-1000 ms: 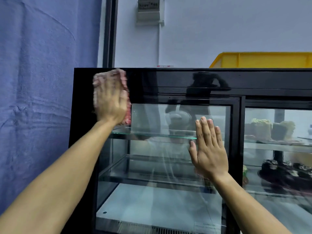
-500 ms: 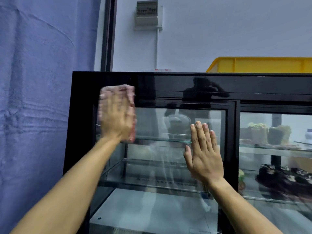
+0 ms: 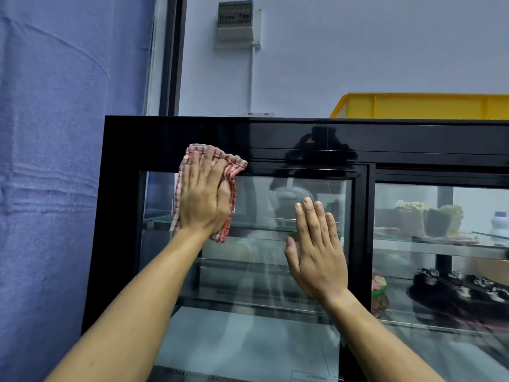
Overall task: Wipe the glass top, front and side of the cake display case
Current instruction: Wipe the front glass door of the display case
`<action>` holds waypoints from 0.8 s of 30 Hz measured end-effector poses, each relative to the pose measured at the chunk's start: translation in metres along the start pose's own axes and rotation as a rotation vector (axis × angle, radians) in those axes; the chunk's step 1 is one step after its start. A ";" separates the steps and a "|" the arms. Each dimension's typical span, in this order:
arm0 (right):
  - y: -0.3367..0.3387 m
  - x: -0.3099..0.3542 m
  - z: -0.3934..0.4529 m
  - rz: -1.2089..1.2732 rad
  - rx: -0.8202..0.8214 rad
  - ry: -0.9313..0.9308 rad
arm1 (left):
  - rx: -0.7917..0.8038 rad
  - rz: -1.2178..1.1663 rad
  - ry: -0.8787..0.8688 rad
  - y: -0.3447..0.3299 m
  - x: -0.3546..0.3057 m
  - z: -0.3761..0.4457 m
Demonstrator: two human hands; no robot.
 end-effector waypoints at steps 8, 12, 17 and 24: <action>0.005 -0.003 0.001 0.075 0.039 0.034 | 0.057 -0.064 -0.154 -0.028 -0.072 0.003; 0.007 -0.016 0.001 0.040 0.092 0.157 | -0.008 -0.039 -0.014 -0.008 -0.016 0.011; 0.004 -0.017 -0.003 -0.042 0.063 0.173 | -0.078 0.027 0.137 -0.004 -0.013 0.001; 0.016 -0.039 -0.004 0.055 -0.004 -0.046 | 0.036 -0.013 -0.203 -0.041 -0.097 -0.011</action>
Point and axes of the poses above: each hand's wrist, its own z-axis towards the middle knuckle, its own y-axis out of the back of the hand, x = y × z, the point moved 8 cm from there along z, towards the middle knuckle, and after that the axes turned 12 degrees about -x, right-handed, at the moved point
